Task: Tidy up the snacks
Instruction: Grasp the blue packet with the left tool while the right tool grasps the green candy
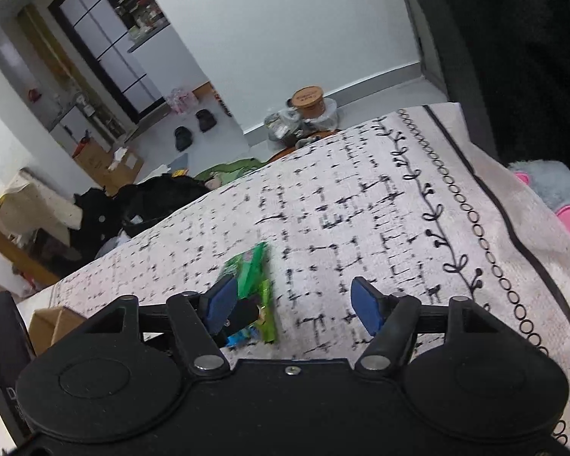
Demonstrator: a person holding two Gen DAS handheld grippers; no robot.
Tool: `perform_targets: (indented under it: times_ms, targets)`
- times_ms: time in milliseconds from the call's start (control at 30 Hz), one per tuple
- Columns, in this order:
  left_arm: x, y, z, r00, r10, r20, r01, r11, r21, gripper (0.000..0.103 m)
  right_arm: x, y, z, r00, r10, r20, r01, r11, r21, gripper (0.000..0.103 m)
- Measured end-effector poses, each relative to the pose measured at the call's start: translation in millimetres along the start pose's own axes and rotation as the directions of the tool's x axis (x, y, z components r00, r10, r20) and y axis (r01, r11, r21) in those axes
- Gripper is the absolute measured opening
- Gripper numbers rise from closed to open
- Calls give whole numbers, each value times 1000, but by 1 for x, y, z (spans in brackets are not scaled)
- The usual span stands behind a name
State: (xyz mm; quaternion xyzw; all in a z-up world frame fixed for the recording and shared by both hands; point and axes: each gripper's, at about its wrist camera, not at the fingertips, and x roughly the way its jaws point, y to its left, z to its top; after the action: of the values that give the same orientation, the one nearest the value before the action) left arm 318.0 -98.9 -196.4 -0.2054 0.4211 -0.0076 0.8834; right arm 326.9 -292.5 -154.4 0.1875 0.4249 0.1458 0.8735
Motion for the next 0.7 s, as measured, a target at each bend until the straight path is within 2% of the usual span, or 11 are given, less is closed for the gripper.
perform_targets:
  times_ms: [100, 133, 200, 233, 267, 367, 700]
  targets:
    - [5, -4, 0, 1000, 12, 9, -12, 1000, 23, 69, 4, -4, 0, 1000, 16, -5, -16, 1000, 26, 64]
    - [6, -4, 0, 1000, 16, 10, -16, 999, 32, 65, 5, -4, -1, 1000, 19, -5, -19, 999, 28, 64]
    - [6, -5, -2, 999, 33, 9, -33, 997, 68, 51, 8, 0, -2, 1000, 23, -4, -22, 1000, 18, 64]
    - [6, -4, -2, 999, 39, 8, -40, 996, 82, 37, 9, 1, -3, 1000, 26, -7, -26, 1000, 15, 64]
    - [6, -2, -3, 999, 41, 1, -41, 996, 85, 32, 10, 3, -4, 999, 30, -11, -30, 999, 13, 64]
    - [-1, 8, -1, 1000, 15, -12, -14, 998, 63, 30, 13, 8, -7, 999, 42, -17, -41, 999, 5, 64]
    - [-31, 35, 5, 997, 74, 7, -74, 995, 67, 30, 29, 31, -17, 993, 114, -20, -115, 992, -42, 64]
